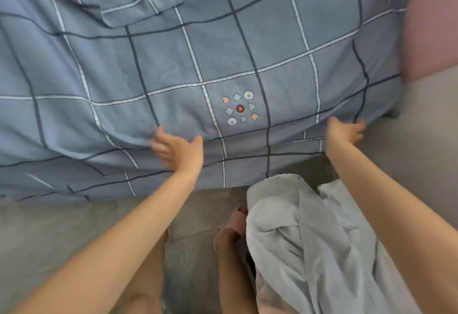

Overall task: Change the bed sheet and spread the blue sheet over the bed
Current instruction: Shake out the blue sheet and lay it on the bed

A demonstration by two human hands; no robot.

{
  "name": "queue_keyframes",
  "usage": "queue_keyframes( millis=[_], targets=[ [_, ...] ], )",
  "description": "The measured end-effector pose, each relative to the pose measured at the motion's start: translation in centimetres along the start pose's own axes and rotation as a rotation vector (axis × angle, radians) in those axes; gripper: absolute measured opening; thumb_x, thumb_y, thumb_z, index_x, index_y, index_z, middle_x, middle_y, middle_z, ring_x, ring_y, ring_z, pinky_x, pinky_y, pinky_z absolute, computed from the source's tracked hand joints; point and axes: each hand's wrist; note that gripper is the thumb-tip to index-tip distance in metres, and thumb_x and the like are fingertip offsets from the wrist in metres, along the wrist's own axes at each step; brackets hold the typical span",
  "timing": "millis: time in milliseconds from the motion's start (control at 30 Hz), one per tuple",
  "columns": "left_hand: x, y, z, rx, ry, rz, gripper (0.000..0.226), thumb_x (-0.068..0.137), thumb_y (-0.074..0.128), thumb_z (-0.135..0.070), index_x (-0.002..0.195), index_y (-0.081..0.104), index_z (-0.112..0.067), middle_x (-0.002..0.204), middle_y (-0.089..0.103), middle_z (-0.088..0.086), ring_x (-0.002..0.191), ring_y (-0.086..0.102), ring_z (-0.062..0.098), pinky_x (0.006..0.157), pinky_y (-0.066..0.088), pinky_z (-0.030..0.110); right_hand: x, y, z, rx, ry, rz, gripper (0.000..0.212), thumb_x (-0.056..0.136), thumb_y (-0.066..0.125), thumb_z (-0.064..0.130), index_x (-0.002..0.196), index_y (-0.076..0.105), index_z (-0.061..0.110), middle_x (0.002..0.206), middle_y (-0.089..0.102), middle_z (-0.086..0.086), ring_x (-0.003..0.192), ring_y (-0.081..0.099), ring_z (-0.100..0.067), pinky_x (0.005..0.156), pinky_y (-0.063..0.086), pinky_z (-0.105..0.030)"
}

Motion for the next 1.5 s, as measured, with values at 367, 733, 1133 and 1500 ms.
queue_keyframes(
  millis=[367,733,1133,1500],
  targets=[
    [-0.5,9.6,-11.1,0.770,0.843,0.524,0.086,0.082,0.069,-0.042,0.150,0.017,-0.035,0.160,-0.008,-0.001,0.145,-0.012,0.029,0.107,0.009,0.070,13.5,-4.5,6.4,-0.201,-0.179,0.045,0.067,0.093,0.057,0.034,0.145,0.030,0.003,0.151,0.033,-0.013,0.137,0.036,-0.027,0.110,0.028,-0.033],
    [-2.6,12.1,-9.7,0.966,0.833,0.465,0.093,0.089,0.061,-0.035,0.150,-0.010,-0.038,0.152,-0.035,0.002,0.141,-0.026,0.035,0.105,0.007,0.074,15.9,-7.3,4.9,-0.407,-0.475,-0.027,0.018,0.094,0.052,0.015,0.103,0.062,0.004,0.113,0.064,-0.020,0.106,0.058,-0.035,0.083,0.044,-0.034],
    [-3.8,13.0,-9.5,0.982,0.889,0.381,0.091,0.082,0.065,-0.048,0.151,0.010,-0.024,0.157,-0.014,0.014,0.144,-0.014,0.035,0.103,0.012,0.072,16.8,-11.7,-0.4,-0.560,-0.476,-0.218,0.025,0.093,0.044,0.012,0.106,0.059,-0.003,0.109,0.061,-0.026,0.100,0.059,-0.042,0.078,0.046,-0.042],
    [-2.9,11.9,-8.7,0.994,1.404,0.219,0.032,0.053,0.081,0.005,0.062,0.055,-0.011,0.060,0.054,0.007,0.054,0.055,0.029,0.050,0.041,0.032,16.5,-7.6,3.1,-0.316,-0.645,0.095,0.038,0.092,0.058,0.028,0.119,0.049,0.004,0.124,0.050,-0.016,0.110,0.051,-0.031,0.086,0.042,-0.039]
  ],
)
Point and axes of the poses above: each hand's wrist, its own x-axis towards the middle knuckle, its own y-axis out of the palm, z = x × y
